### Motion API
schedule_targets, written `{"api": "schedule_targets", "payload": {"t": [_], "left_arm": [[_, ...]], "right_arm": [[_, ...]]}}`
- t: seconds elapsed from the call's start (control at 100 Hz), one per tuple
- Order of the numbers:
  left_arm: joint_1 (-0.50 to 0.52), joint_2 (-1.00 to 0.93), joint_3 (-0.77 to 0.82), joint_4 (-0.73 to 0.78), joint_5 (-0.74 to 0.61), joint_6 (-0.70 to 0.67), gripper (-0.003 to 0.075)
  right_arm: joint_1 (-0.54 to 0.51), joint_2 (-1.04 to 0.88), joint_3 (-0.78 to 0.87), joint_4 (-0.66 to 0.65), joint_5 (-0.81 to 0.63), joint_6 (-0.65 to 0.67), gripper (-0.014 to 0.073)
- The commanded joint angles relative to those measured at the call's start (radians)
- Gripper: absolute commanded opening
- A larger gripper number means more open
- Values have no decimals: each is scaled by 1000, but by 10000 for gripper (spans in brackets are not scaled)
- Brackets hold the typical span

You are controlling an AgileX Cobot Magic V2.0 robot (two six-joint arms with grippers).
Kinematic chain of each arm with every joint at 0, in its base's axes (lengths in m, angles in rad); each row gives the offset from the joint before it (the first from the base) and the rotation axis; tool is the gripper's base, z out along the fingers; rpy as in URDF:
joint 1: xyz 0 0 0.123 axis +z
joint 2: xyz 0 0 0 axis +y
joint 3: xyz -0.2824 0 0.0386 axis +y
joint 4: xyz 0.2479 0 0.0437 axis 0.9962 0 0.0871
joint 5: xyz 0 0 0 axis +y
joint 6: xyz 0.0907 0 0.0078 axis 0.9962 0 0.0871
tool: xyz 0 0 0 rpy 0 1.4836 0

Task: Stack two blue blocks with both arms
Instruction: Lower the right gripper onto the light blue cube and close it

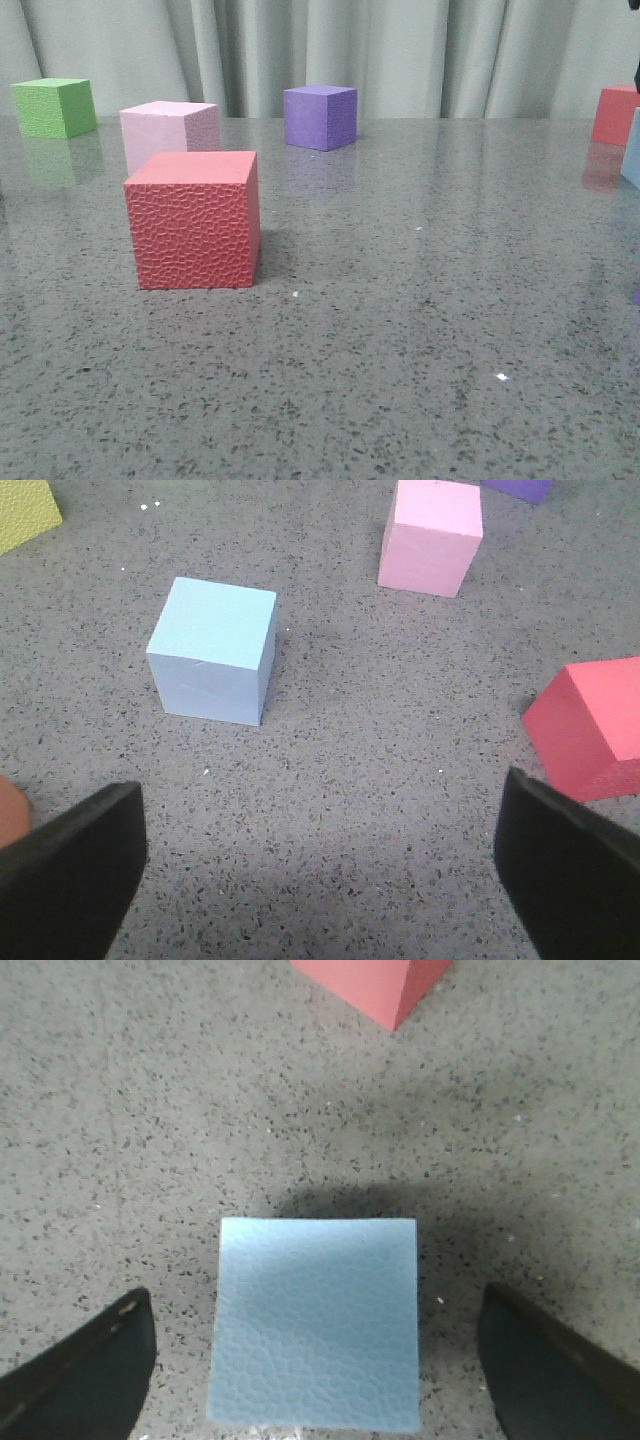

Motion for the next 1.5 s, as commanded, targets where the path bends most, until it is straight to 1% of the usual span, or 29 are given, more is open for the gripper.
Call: {"api": "schedule_targets", "payload": {"t": [0.0, 0.42, 0.75, 0.83, 0.98, 1.05, 1.25, 1.49], "left_arm": [[3, 11, -34, -15, -56, -9, 673], [3, 11, -34, -15, -56, -9, 673], [3, 11, -34, -15, -56, -9, 673], [3, 11, -34, -15, -56, -9, 673], [3, 11, -34, -15, -56, -9, 673], [3, 11, -34, -15, -56, -9, 673], [3, 11, -34, -15, -56, -9, 673], [3, 11, -34, -15, -56, -9, 673]], "right_arm": [[-5, -15, -37, -6, -60, -7, 645], [-5, 87, -37, -6, -71, -7, 645], [-5, 90, -37, -6, -68, -7, 641], [-5, 90, -37, -6, -65, -7, 601], [-5, 90, -37, -6, -57, -7, 436], [-5, 90, -37, -6, -55, -7, 388], [-5, 90, -54, -6, -26, -7, 381], [17, 88, -179, -5, 138, -7, 381]]}}
